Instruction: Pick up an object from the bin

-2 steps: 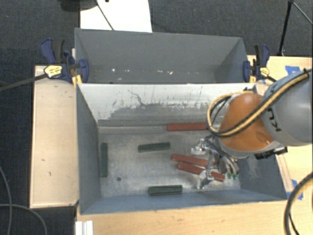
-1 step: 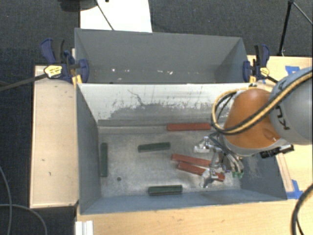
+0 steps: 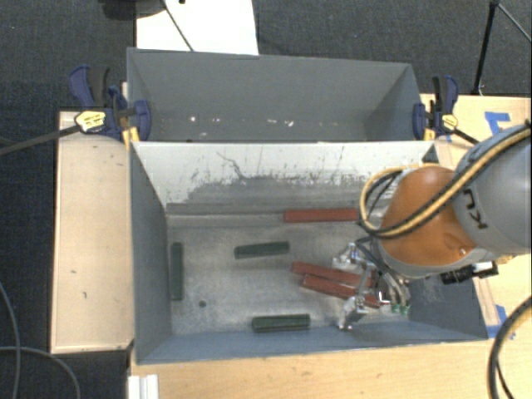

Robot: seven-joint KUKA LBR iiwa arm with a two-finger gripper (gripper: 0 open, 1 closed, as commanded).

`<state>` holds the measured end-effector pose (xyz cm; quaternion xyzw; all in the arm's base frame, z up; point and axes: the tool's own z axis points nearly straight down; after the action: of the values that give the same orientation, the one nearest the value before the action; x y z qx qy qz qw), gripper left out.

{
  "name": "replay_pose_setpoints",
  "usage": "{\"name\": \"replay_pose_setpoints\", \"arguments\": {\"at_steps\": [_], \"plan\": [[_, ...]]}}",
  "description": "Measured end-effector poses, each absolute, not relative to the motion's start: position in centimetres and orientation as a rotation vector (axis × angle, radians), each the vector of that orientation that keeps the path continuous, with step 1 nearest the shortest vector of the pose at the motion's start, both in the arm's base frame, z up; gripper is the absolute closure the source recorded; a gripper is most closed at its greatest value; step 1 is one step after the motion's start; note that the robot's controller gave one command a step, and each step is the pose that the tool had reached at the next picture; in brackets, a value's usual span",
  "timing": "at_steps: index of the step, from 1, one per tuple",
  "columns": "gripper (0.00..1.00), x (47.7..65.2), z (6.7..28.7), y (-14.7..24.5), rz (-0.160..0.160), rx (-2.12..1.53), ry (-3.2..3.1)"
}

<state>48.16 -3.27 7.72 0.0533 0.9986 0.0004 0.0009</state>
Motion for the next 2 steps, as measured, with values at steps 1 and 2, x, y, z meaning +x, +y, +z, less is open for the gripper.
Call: {"name": "replay_pose_setpoints", "arguments": {"at_steps": [1,2], "plan": [[1.0,49.13,7.43,-3.7,0.003,0.379,3.105],[1.0,49.13,7.43,-3.7,0.003,0.379,3.106]]}}
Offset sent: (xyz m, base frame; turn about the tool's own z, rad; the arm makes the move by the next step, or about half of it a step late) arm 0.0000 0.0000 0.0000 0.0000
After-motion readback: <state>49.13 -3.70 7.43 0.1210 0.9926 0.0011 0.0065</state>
